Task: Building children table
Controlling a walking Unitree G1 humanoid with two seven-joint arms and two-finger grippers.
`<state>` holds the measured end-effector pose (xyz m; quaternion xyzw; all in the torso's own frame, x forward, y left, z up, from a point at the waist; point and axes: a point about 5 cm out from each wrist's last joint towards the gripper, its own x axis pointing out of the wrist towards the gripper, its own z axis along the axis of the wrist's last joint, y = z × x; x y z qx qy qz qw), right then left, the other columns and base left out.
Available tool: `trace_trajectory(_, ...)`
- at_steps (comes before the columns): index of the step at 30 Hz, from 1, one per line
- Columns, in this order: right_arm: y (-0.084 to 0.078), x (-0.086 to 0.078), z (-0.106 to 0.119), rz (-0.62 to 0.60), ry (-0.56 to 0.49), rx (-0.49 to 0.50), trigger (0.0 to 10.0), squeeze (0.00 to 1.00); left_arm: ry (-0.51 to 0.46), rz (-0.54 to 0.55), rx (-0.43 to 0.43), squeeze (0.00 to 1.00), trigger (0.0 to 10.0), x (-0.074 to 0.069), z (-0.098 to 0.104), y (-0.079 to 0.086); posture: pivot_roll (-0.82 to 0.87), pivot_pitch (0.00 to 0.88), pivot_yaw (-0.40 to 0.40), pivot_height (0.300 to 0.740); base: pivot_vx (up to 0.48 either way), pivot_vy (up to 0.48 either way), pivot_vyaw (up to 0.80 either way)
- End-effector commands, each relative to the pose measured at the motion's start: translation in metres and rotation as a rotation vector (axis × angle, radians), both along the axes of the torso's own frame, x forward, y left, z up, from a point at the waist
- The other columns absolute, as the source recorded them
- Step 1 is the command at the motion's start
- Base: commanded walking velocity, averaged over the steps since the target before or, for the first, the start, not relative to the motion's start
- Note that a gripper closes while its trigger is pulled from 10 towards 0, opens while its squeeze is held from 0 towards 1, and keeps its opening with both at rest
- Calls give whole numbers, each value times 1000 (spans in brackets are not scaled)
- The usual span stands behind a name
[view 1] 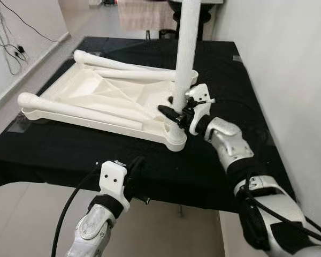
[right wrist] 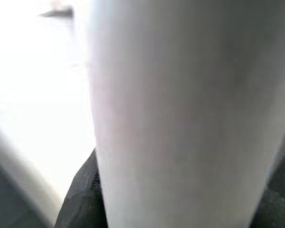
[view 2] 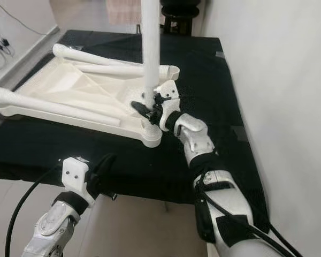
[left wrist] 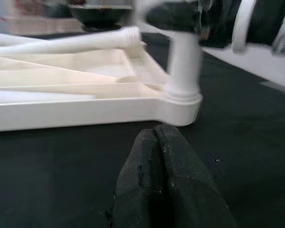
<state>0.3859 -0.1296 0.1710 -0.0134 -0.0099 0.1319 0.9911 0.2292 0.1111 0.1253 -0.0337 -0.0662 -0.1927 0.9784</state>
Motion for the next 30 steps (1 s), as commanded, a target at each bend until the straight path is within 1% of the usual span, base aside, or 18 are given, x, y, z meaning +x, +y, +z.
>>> trace_trajectory(1,-30,-27,-60,-278,253,-53,0,0,1,7,7,0,10000,-3,-1,3,145,135,-20,740,0,0,0)
trace_trajectory(2,-30,-27,-60,-278,253,-53,0,0,1,7,7,0,10000,-3,-1,3,145,135,-20,740,0,0,0)
trace_trajectory(3,-15,-41,-61,-251,245,-17,0,0,2,6,8,0,10000,-4,0,4,128,138,-4,740,0,0,0)
trace_trajectory(4,-15,-41,-61,-251,245,-17,0,0,2,6,8,0,10000,-4,0,4,128,138,-4,740,0,0,0)
trace_trajectory(6,10,-49,-56,-141,192,-35,0,0,5,0,8,0,10000,-3,0,4,130,127,-2,740,0,0,0)
trace_trajectory(9,14,-47,-55,-132,191,-38,0,0,7,-7,6,0,10000,-2,-1,4,130,127,-2,740,0,0,0)
trace_trajectory(11,28,-37,-47,-95,163,-30,10000,0,4,-7,8,0,10000,-2,-1,3,141,122,-9,740,0,0,0)
trace_trajectory(12,36,-33,-41,-55,151,4,10000,1000,2,-2,9,0,10000,-1,-1,3,146,119,-11,740,0,0,0)
trace_trajectory(13,36,-33,-41,-55,151,4,10000,1000,2,-2,9,0,10000,-1,-1,3,146,119,-11,740,0,0,0)
trace_trajectory(14,44,-28,-30,10,120,57,10000,1000,0,3,11,0,10000,0,0,3,149,118,-13,740,0,0,0)
trace_trajectory(15,47,-29,-24,19,107,72,10000,1000,0,3,11,0,10000,0,0,3,149,118,-13,740,0,0,0)
trace_trajectory(19,49,-27,-12,76,77,95,10000,1000,0,3,11,0,10000,0,0,4,150,116,-13,740,0,0,0)
trace_trajectory(20,48,-23,3,282,34,74,10000,0,2,0,9,0,10000,0,0,3,152,113,-12,740,0,0,0)
trace_trajectory(21,48,-23,3,282,34,74,10000,0,2,0,9,0,10000,0,0,3,152,113,-12,740,0,0,0)
trace_trajectory(23,46,-24,11,430,-7,20,10000,0,2,-2,8,0,10000,0,0,2,154,113,-12,740,0,0,0)
trace_trajectory(26,46,-24,13,452,-15,8,10000,0,2,-2,8,0,10000,0,0,2,154,113,-12,740,0,0,0)
trace_trajectory(28,27,-14,19,563,-13,-63,10000,0,2,-2,6,0,10000,0,0,2,155,112,-16,740,0,0,0)
trace_trajectory(30,14,-6,26,596,-6,-95,10000,0,1,-1,5,0,10000,0,0,1,157,113,-18,740,0,0,0)
